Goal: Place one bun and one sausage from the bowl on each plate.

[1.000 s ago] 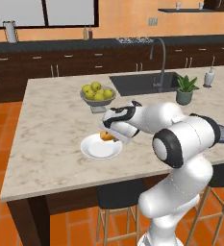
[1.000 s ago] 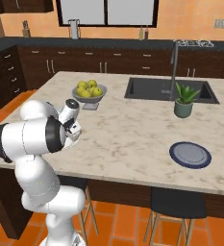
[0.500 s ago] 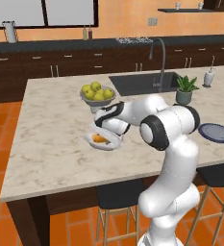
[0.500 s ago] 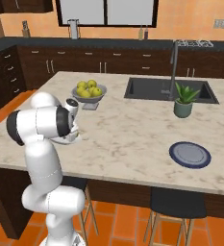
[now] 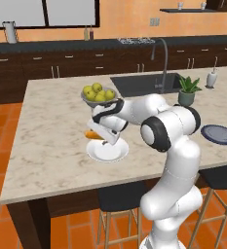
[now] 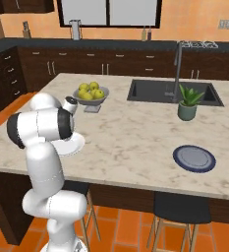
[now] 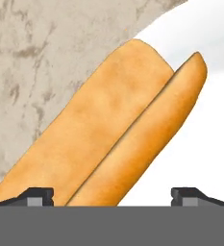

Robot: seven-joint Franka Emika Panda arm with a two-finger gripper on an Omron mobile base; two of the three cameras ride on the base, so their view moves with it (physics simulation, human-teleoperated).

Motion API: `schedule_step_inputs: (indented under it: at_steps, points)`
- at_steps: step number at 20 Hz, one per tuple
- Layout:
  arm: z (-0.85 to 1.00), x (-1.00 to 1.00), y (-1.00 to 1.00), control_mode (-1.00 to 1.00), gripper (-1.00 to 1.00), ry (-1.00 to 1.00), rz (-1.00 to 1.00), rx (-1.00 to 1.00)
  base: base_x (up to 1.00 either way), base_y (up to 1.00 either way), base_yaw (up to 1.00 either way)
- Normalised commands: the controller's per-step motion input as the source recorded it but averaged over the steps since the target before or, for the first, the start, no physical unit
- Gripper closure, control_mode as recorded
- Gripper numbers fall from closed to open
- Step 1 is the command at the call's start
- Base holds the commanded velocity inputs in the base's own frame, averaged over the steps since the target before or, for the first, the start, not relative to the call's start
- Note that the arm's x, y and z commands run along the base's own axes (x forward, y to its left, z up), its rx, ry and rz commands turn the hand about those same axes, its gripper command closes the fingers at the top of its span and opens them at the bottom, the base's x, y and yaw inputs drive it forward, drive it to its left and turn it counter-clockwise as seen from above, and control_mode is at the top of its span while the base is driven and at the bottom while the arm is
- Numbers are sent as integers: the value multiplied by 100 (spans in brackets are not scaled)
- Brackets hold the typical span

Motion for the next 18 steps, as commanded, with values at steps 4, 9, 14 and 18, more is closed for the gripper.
schedule_step_inputs:
  at_steps: [4, 9, 14, 18]
  points:
    - [-68, 7, -33, -100, -100, 19, -36, 26, 0, 0, 0]
    - [-50, 15, -59, -100, -100, 8, -29, 5, 0, 0, 0]
    - [8, -62, -79, -100, -100, -6, -26, 16, 0, 0, 0]
    - [78, -97, -40, -100, -100, -33, -12, 13, 0, 0, 0]
